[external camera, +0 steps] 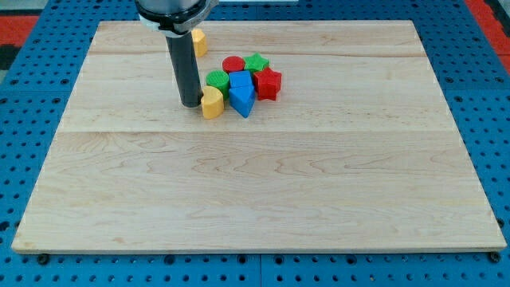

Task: Move the yellow hexagon towards the top right

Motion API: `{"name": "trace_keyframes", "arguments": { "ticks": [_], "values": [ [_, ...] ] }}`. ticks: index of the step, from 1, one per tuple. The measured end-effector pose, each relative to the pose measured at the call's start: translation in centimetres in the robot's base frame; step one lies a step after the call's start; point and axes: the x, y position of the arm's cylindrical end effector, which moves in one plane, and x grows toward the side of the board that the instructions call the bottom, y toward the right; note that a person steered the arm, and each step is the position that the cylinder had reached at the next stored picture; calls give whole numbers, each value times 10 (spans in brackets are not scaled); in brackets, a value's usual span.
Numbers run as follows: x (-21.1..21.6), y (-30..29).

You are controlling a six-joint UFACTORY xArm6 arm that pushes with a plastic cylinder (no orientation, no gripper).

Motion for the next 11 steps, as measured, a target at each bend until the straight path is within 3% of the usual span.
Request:
{"name": "trace_keyframes", "arguments": {
  "ticks": [1,2,3,4,6,7,8,9,11],
  "values": [
    [-1,0],
    [-3,-61],
    [-47,-97],
    [-111,-94],
    [-155,3],
    [-163,15],
    [-163,67],
    [-151,136],
    [-105,215]
  ]
}}
